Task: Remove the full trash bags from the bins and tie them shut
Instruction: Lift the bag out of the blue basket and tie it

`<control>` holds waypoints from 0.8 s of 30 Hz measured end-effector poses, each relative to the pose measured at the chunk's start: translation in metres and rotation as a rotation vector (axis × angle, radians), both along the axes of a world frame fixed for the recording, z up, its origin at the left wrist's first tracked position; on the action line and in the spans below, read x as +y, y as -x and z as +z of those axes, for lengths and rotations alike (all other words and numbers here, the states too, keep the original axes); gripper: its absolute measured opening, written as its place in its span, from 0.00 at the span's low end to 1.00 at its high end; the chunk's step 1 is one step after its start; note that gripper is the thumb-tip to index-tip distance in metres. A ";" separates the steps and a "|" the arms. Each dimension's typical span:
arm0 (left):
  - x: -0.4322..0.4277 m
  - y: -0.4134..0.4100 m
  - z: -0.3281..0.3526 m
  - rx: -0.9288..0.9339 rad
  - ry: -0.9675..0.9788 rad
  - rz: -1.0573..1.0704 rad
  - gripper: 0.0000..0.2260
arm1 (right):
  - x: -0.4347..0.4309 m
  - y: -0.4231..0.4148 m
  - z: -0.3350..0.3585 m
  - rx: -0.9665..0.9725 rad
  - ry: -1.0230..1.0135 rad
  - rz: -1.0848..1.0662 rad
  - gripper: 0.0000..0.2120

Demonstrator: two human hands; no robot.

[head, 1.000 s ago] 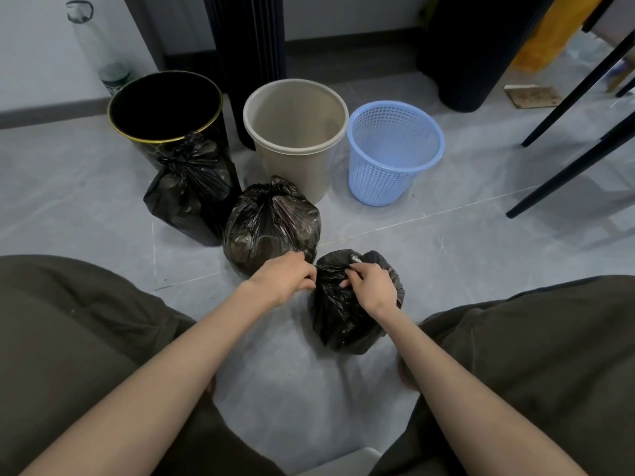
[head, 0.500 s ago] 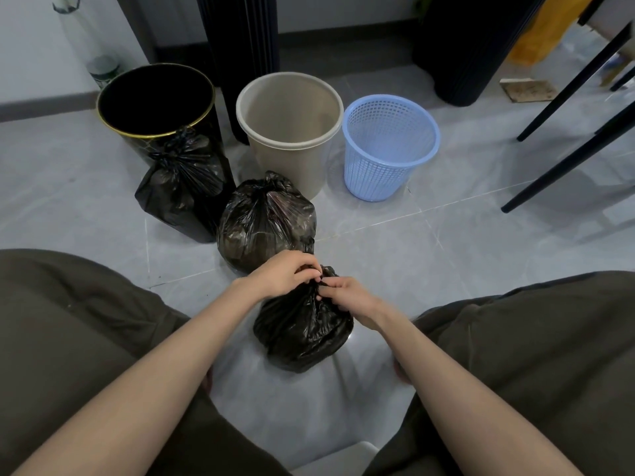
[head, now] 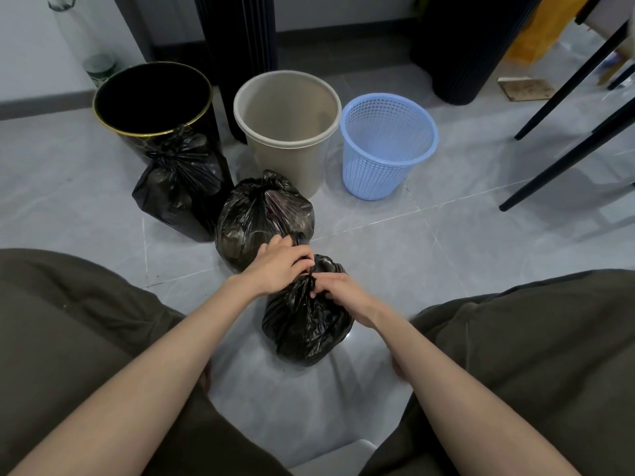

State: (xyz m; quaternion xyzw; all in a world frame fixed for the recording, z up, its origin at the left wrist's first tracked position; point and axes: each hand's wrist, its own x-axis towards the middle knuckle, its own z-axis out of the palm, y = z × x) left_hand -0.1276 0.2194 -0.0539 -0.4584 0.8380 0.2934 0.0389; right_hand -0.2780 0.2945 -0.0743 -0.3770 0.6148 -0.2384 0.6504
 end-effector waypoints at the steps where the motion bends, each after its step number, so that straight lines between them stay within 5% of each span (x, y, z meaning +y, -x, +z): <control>1: 0.000 -0.001 -0.002 0.002 0.000 0.016 0.10 | 0.000 0.001 0.000 -0.003 0.006 0.015 0.09; 5: 0.000 -0.007 -0.018 0.306 -0.218 0.229 0.05 | 0.000 0.003 -0.006 -0.001 0.018 -0.066 0.14; 11: 0.019 -0.008 -0.037 0.398 -0.675 0.225 0.34 | -0.003 0.001 0.000 -0.030 -0.030 -0.183 0.15; 20: 0.028 -0.002 -0.055 0.033 -0.089 0.074 0.13 | -0.005 0.008 -0.003 -0.096 -0.104 -0.156 0.13; 24: 0.022 -0.006 -0.054 0.045 -0.106 0.041 0.11 | -0.007 0.022 0.008 0.203 0.006 0.093 0.17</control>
